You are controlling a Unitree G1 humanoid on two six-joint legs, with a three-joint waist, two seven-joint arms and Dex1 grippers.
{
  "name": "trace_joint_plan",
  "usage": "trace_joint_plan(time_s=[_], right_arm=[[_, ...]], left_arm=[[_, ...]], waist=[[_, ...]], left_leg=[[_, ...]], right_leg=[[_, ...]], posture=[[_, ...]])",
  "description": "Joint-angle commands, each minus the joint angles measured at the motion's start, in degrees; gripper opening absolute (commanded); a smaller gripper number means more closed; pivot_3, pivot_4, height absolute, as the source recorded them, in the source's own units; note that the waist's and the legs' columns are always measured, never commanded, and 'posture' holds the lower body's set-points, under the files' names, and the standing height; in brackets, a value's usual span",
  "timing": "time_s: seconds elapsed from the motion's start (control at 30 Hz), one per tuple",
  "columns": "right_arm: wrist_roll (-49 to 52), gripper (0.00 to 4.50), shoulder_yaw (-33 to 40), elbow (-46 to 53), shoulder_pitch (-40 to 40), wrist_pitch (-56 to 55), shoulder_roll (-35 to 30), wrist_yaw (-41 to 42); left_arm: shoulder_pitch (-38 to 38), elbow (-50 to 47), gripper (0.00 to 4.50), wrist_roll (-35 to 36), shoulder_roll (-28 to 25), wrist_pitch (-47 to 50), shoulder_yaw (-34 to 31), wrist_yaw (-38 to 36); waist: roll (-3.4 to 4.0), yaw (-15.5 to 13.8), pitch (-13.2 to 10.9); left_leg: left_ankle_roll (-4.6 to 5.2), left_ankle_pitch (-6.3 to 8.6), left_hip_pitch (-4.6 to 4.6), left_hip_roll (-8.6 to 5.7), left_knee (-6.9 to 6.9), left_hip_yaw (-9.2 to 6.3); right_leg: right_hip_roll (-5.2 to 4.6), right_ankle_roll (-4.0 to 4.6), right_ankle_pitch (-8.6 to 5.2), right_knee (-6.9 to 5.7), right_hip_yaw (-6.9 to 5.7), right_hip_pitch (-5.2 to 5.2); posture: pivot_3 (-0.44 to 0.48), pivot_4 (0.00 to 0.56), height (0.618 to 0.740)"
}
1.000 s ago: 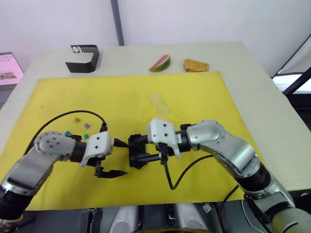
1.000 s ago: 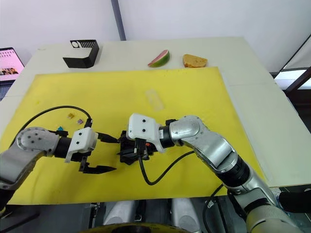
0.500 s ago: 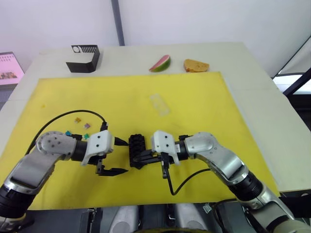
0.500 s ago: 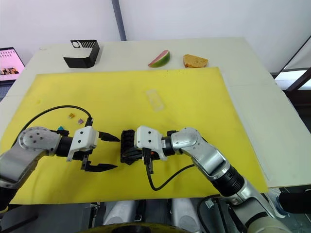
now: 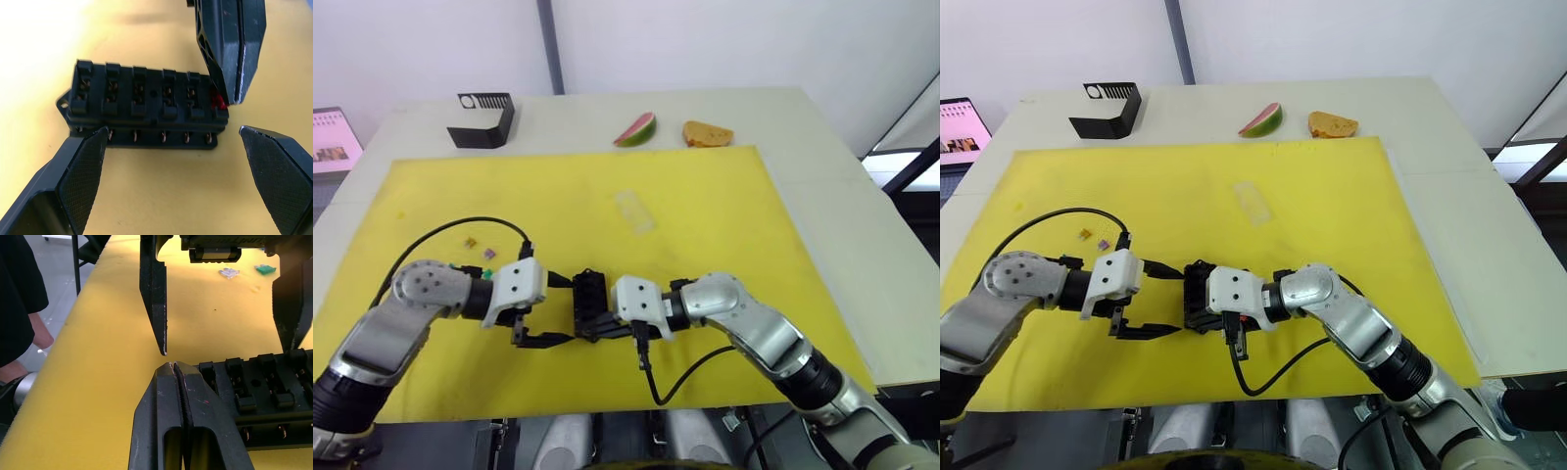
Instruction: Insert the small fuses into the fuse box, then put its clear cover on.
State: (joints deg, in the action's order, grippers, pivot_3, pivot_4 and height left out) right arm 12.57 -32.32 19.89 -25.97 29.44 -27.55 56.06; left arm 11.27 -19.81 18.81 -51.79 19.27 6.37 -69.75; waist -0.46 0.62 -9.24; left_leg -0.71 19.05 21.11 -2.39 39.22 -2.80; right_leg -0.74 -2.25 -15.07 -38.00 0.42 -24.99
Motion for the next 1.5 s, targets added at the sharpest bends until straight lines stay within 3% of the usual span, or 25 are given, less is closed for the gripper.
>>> trace_joint_plan(time_s=[0.03, 0.2, 0.33, 0.43, 1.0, 1.23, 1.43, 1.5], right_arm=[[-1.61, 0.05, 0.36, -2.36, -0.02, 1.12, -0.01, -0.96], [-0.15, 0.05, 1.63, -1.34, -0.27, -1.32, 0.00, 0.82], [12.20, 0.05, 10.34, 2.83, -1.84, 4.94, 1.35, 3.35], [14.21, 0.05, 12.34, 2.46, -3.12, 6.54, 1.53, 3.36], [-3.53, 0.05, -0.20, -4.59, -2.59, -3.99, 0.47, 1.61], [6.87, 0.05, 8.73, 1.62, -2.41, 0.49, 1.26, 3.11], [19.45, 0.05, 29.91, 7.93, -1.22, 12.22, -4.89, -2.81], [19.63, 0.56, 36.71, 5.11, 0.30, 15.51, -9.13, -5.38]], left_arm=[[0.76, -0.70, 4.50, 0.17, 0.26, -0.15, 0.08, 0.09], [0.91, -0.03, 4.50, -0.03, 0.13, -1.01, -0.17, -0.47], [1.00, 0.53, 4.50, 1.90, -0.19, -1.14, -1.78, -1.81], [1.12, 0.71, 4.50, 2.17, -0.08, -0.94, -1.99, -1.97], [-0.31, -0.99, 4.50, 2.85, -0.43, -0.56, -1.96, -1.72], [-1.86, -1.08, 4.50, 6.27, 0.18, -0.92, -4.93, -1.89], [-9.07, -1.62, 4.50, 19.09, 2.90, 12.05, -20.37, 7.35], [-14.31, -0.76, 4.50, 23.38, 3.52, 17.10, -28.64, 10.47]], waist=[[0.00, 0.00, 0.00], [0.00, -0.01, 0.00], [-0.01, 0.00, -0.01], [-0.01, 0.05, -0.01], [0.00, 0.05, 0.00], [0.00, 0.03, -0.01], [-0.02, -0.05, 0.00], [-0.02, -0.04, 0.00]], left_leg=[[0.00, 0.00, 0.00, 0.00, 0.00, 0.00], [0.00, 0.00, 0.00, 0.00, 0.00, 0.00], [0.00, 0.00, 0.06, 0.00, 0.01, -0.01], [0.00, 0.00, 0.11, 0.00, 0.00, -0.02], [0.00, 0.00, 0.19, 0.00, 0.01, -0.01], [-0.02, -0.01, 0.21, 0.00, 0.01, -0.01], [-0.01, 0.00, 0.24, 0.00, 0.01, -0.04], [-0.01, 0.00, 0.21, 0.00, 0.01, -0.06]], right_leg=[[0.00, 0.00, 0.00, 0.00, 0.00, 0.00], [0.00, 0.00, 0.00, 0.00, 0.00, 0.00], [0.00, 0.00, 0.00, 0.01, 0.00, -0.04], [0.00, 0.00, 0.00, 0.00, 0.00, -0.09], [0.00, 0.00, 0.00, -0.02, 0.00, -0.21], [0.00, 0.00, 0.00, -0.02, 0.00, -0.21], [-0.01, 0.00, 0.00, 0.00, 0.00, -0.22], [-0.01, 0.00, 0.00, 0.00, -0.01, -0.18]], posture=[[0.000, 0.150, 0.740], [0.000, 0.150, 0.740], [0.000, 0.150, 0.740], [0.000, 0.150, 0.740], [0.000, 0.150, 0.740], [0.000, 0.150, 0.740], [0.000, 0.150, 0.740], [0.000, 0.150, 0.740]])
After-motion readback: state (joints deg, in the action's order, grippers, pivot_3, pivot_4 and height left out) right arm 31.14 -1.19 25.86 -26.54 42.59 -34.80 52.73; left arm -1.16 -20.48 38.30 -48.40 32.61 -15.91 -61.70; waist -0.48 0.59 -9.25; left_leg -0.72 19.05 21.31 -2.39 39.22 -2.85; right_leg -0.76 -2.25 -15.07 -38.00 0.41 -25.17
